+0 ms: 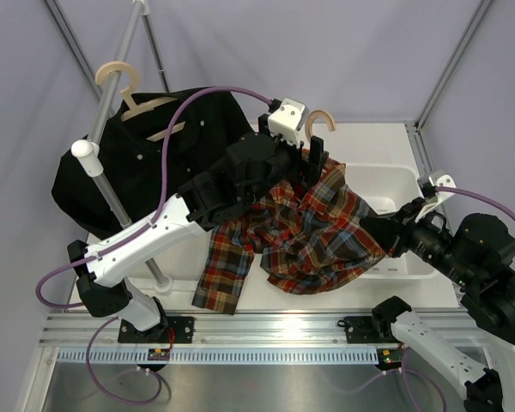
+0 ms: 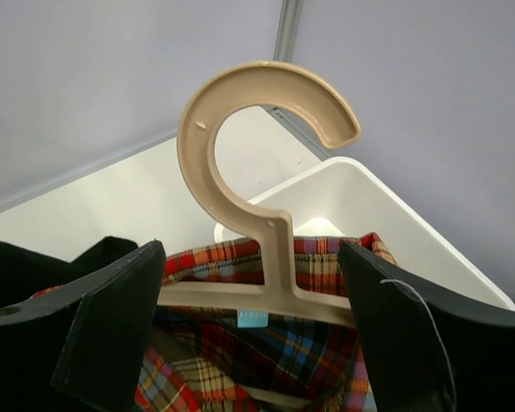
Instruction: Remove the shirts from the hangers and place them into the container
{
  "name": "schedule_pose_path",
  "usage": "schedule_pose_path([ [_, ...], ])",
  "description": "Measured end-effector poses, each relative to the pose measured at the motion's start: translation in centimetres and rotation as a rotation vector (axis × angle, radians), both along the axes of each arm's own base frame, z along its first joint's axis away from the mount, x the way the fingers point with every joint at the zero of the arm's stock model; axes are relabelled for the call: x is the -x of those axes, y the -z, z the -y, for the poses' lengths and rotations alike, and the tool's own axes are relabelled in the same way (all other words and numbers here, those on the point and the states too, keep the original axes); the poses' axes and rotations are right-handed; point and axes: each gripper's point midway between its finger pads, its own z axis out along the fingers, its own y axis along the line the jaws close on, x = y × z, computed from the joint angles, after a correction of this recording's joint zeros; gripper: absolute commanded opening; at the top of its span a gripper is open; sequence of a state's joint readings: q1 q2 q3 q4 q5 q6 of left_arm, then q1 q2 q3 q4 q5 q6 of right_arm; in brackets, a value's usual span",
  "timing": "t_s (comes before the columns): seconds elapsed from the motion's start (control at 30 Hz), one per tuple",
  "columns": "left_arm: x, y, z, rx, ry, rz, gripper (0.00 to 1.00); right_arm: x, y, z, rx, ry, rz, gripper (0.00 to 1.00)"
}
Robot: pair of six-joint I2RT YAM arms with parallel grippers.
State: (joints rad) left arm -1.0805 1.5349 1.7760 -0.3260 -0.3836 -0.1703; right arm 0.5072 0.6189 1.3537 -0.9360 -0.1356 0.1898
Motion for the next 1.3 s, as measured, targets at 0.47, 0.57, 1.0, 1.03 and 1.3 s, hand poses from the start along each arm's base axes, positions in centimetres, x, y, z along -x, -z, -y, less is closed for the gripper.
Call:
schedule_pose_path([
  [0.47, 0.3, 0.9, 0.5, 0.038, 0.005, -0.073, 0.50, 2.0, -0.9, -0.1, -0.017, -0.060, 0.009, 0.00],
  [0.57, 0.5, 1.4, 1.2, 0.043, 0.025, -0.092, 0.30, 1.9, -0.8, -0.1, -0.014, -0.060, 0.006, 0.00],
  [1.0, 0.2, 1.5, 2.0, 0.012, 0.038, -0.096, 0.00, 1.8, -1.7, 0.1, -0.013, -0.048, 0.020, 0.59],
  [1.03, 0.0, 1.5, 1.8, -0.001, 0.031, -0.091, 0.00, 1.9, -1.9, 0.3, -0.015, -0.042, 0.031, 0.59],
  [1.3, -2.1, 1.5, -0.2, -0.047, -0.021, -0.070, 0.00, 4.2, -2.5, 1.7, -0.048, -0.037, 0.096, 0.57],
])
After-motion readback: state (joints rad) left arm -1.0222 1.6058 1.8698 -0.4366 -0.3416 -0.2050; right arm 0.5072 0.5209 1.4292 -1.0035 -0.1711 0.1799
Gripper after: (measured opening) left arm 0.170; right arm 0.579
